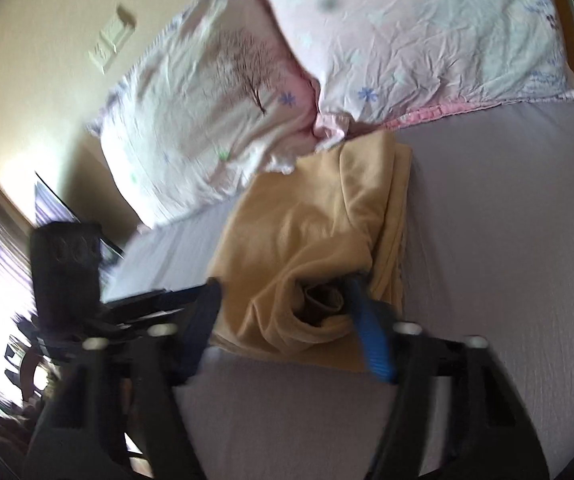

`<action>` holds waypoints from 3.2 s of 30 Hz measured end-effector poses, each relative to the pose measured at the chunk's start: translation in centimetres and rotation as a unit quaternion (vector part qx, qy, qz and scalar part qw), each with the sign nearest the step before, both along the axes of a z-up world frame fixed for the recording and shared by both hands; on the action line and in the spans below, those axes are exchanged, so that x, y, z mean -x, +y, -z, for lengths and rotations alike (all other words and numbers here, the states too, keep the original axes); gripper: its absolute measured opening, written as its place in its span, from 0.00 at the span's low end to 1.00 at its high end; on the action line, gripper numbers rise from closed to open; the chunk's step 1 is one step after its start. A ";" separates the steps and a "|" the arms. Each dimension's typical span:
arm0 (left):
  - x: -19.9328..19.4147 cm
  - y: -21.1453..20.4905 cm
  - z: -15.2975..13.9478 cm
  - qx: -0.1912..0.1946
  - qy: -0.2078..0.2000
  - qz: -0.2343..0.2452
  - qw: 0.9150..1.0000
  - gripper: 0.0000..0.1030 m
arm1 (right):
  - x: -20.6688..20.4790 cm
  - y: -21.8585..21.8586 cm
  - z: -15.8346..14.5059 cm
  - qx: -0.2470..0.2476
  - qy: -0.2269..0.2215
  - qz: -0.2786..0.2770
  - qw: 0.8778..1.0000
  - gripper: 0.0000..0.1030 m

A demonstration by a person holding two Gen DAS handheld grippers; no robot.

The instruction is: Fold small clothes

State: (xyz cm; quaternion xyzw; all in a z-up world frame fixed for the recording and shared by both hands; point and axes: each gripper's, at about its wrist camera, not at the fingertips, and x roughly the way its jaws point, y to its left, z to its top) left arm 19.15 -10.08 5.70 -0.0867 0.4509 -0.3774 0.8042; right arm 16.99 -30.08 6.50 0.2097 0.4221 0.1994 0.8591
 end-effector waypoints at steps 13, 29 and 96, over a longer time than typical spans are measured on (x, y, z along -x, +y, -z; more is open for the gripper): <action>-1.8 6.3 0.0 0.077 0.023 -0.090 0.993 0.75 | 0.0 -7.8 3.2 -0.166 0.055 0.093 0.980 0.98; -8.8 7.1 5.5 0.157 0.176 -0.124 0.964 0.38 | -8.4 -4.2 7.2 -0.207 0.126 0.024 0.970 0.30; 10.7 13.2 4.9 -0.245 -0.089 -0.134 0.956 0.99 | 5.7 15.2 6.2 0.270 0.036 -0.010 0.962 0.98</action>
